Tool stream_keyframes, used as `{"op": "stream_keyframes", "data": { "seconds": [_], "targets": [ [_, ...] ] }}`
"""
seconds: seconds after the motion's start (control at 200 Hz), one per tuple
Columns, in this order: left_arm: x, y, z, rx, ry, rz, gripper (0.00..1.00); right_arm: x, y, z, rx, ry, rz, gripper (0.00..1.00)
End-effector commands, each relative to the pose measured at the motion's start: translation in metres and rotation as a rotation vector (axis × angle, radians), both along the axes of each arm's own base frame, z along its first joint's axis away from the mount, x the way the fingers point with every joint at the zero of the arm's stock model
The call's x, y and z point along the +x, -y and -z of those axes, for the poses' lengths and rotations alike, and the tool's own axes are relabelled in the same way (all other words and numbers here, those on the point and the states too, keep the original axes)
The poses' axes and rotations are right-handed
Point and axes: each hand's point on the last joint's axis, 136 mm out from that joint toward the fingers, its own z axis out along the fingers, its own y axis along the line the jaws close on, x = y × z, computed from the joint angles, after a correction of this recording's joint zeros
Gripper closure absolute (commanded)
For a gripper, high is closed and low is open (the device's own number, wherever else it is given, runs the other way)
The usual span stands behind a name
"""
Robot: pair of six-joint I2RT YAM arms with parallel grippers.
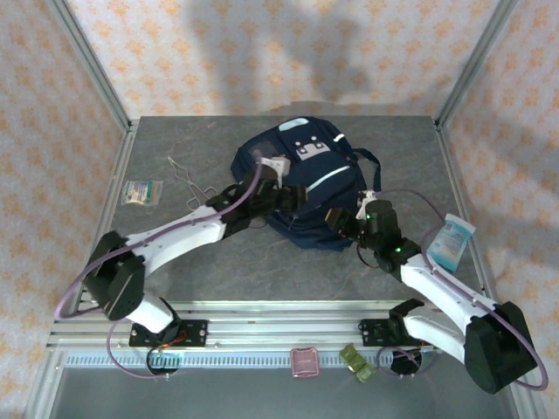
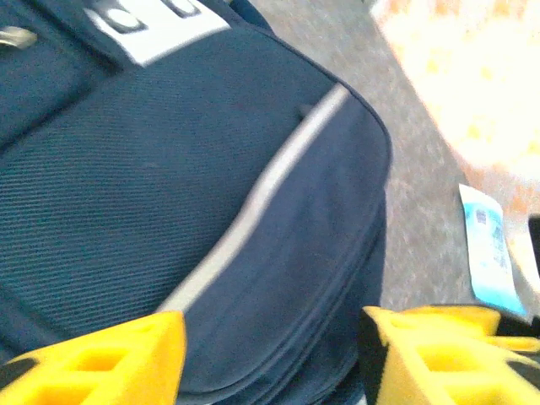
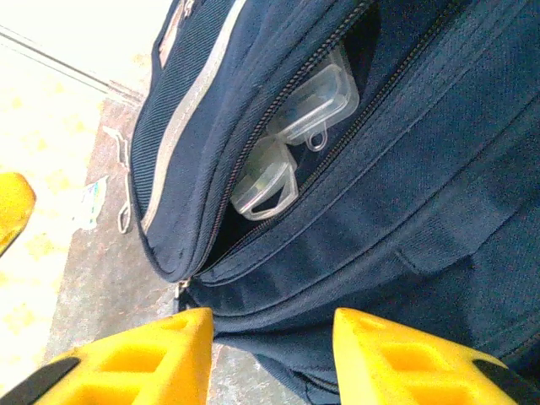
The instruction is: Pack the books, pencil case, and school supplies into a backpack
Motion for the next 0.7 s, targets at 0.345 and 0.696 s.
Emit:
{"op": "stream_keyframes", "data": {
  "seconds": [0.345,0.696],
  "targets": [
    [0.037,-0.04,0.049,-0.238,-0.136,-0.175,0.41,0.002,-0.015,-0.02,0.052,0.073,-0.066,0.58],
    [0.061,-0.025,0.068,-0.151,-0.162,-0.141,0.5,-0.002,-0.013,-0.012,0.059,0.064,-0.057,0.58]
  ]
}}
